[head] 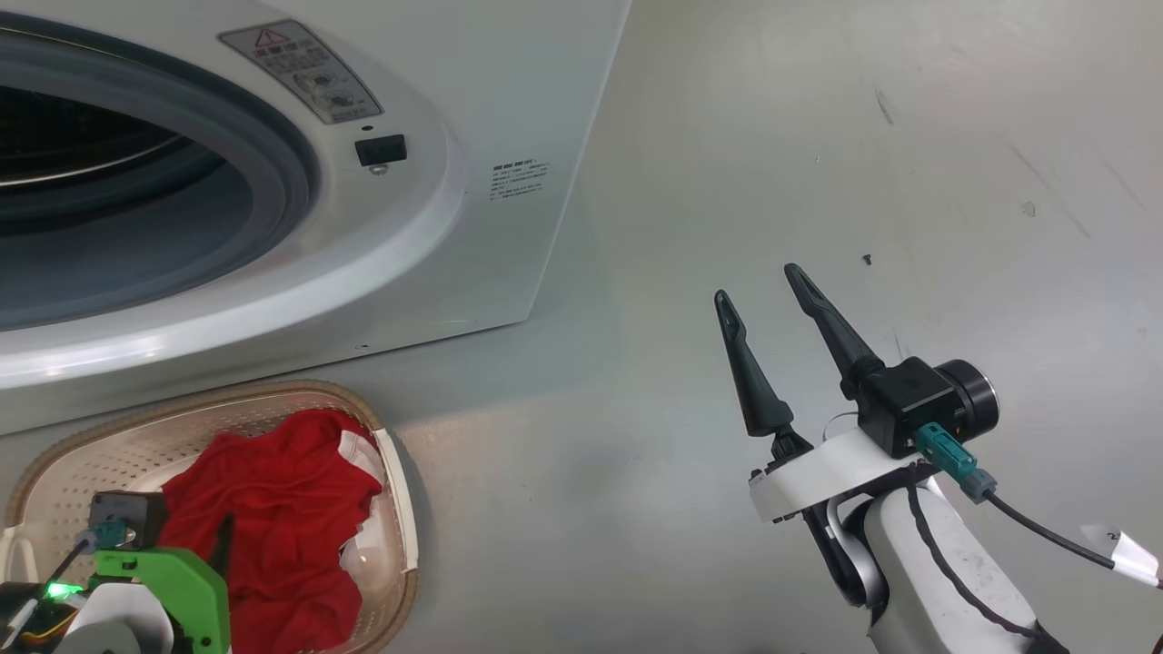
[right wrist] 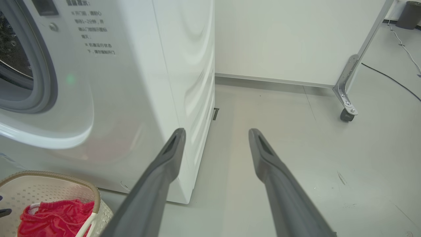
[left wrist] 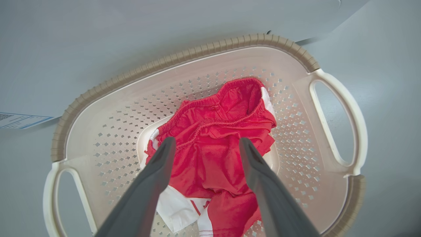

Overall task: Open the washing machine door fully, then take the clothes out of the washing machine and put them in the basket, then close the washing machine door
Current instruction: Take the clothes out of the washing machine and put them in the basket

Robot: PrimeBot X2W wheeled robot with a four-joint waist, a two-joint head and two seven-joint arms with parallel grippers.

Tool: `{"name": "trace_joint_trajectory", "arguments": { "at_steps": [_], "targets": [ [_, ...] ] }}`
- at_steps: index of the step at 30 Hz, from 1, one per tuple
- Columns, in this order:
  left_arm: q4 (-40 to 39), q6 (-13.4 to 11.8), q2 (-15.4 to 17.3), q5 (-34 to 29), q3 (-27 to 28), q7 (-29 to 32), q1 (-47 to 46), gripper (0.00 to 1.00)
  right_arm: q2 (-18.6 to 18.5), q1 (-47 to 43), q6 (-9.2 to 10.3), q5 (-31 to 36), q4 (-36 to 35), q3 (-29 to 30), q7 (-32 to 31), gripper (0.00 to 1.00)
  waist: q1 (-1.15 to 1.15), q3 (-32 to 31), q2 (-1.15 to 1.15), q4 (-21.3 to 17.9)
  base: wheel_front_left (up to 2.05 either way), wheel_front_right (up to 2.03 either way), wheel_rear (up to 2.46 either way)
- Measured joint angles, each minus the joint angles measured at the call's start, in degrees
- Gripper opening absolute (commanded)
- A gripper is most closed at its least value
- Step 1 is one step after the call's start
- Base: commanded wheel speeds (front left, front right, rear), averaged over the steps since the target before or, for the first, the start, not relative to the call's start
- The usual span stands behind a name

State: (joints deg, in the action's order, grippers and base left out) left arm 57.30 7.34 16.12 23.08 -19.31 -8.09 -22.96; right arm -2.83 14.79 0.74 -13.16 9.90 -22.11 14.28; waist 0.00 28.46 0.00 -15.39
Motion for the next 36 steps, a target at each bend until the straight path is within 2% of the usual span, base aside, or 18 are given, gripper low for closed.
{"name": "trace_joint_trajectory", "arguments": {
  "at_steps": [16,23,28,36],
  "targets": [
    [1.0,0.0,-2.9,-0.1,-0.9,-4.9,-1.4,1.0,0.0,0.0,0.47,-0.7,1.6,1.1,0.0,1.0,0.0,-4.4,0.0,2.8,0.0,0.0,0.0],
    [-3.3,0.0,-5.4,1.7,-0.3,-6.2,-2.0,1.0,-0.1,-0.4,0.42,-0.7,2.3,3.0,0.0,1.0,0.0,-7.7,0.0,5.6,0.0,0.0,0.0],
    [-7.2,0.0,-5.6,2.1,-0.1,-6.2,-2.0,1.0,-0.4,-1.5,0.34,-0.8,3.0,3.8,0.0,1.0,0.0,-10.0,0.0,7.6,0.0,0.0,0.0],
    [-19.2,0.0,-5.4,1.9,3.0,-6.2,-1.7,1.0,-0.4,-3.5,-0.14,-1.0,3.4,5.2,0.0,1.0,0.0,-14.3,0.0,10.4,0.0,0.0,0.0]
  ]
}}
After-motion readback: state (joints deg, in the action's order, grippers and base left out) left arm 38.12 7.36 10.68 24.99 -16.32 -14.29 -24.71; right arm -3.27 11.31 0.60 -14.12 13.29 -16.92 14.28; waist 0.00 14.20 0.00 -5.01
